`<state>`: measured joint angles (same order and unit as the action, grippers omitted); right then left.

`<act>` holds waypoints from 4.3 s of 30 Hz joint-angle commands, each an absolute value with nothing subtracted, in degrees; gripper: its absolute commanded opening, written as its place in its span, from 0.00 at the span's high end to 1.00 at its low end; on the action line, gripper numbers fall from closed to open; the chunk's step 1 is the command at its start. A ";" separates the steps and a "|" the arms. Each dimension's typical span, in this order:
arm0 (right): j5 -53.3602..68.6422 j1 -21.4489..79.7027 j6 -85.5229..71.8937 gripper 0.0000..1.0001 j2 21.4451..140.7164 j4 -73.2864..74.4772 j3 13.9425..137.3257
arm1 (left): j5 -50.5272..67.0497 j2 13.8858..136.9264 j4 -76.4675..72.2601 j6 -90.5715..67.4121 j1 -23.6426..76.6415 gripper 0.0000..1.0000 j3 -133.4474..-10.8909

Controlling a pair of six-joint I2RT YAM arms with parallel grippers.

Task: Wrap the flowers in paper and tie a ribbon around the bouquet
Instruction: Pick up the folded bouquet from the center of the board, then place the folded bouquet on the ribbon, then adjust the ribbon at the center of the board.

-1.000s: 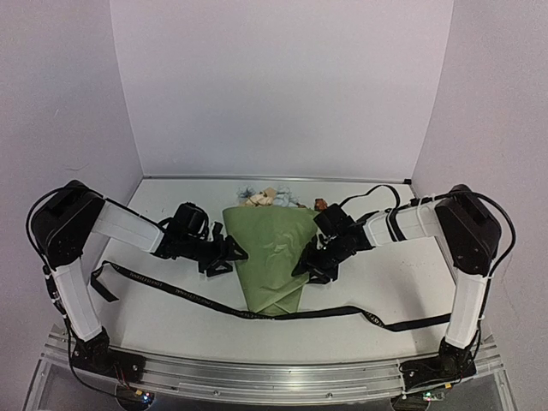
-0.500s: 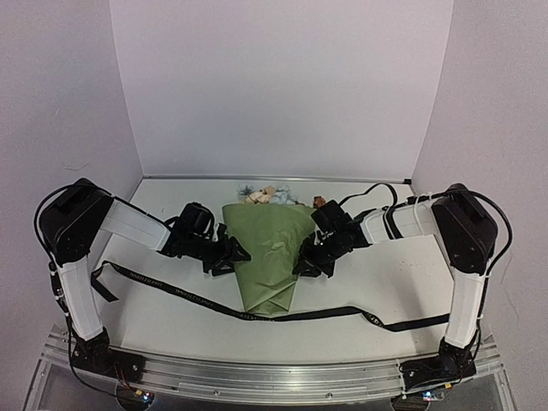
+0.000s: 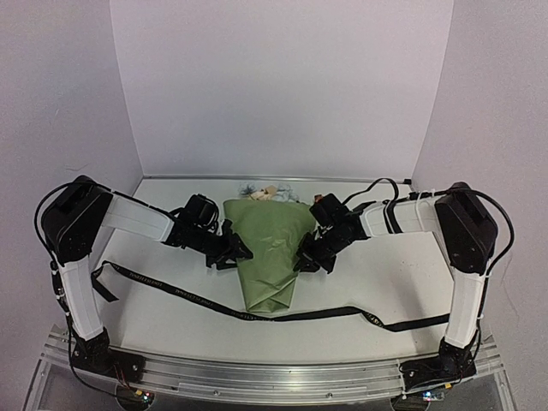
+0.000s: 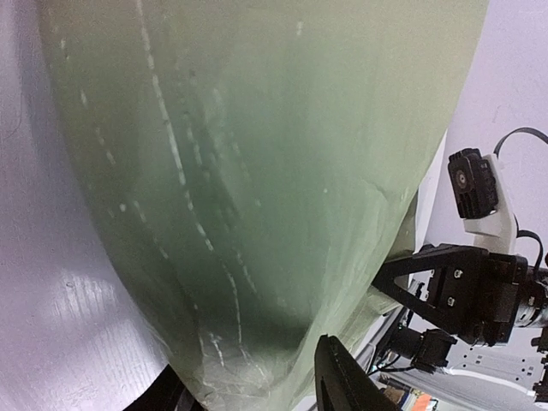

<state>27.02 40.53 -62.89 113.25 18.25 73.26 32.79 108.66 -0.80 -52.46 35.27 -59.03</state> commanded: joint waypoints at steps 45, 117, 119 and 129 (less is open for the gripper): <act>20.35 51.28 -75.33 1.00 96.40 23.03 59.42 | 33.83 91.64 5.92 -57.82 40.21 0.64 -48.50; -15.26 48.09 -79.62 0.02 61.78 55.50 40.12 | -10.32 78.67 28.40 -64.45 26.64 0.50 -36.94; -15.24 48.05 -74.44 0.02 61.42 57.31 41.45 | -9.91 77.89 28.59 -66.21 26.66 0.50 -36.02; -6.57 49.15 -48.89 0.06 62.81 49.88 38.39 | -9.32 71.11 36.11 -77.43 26.72 0.44 -33.91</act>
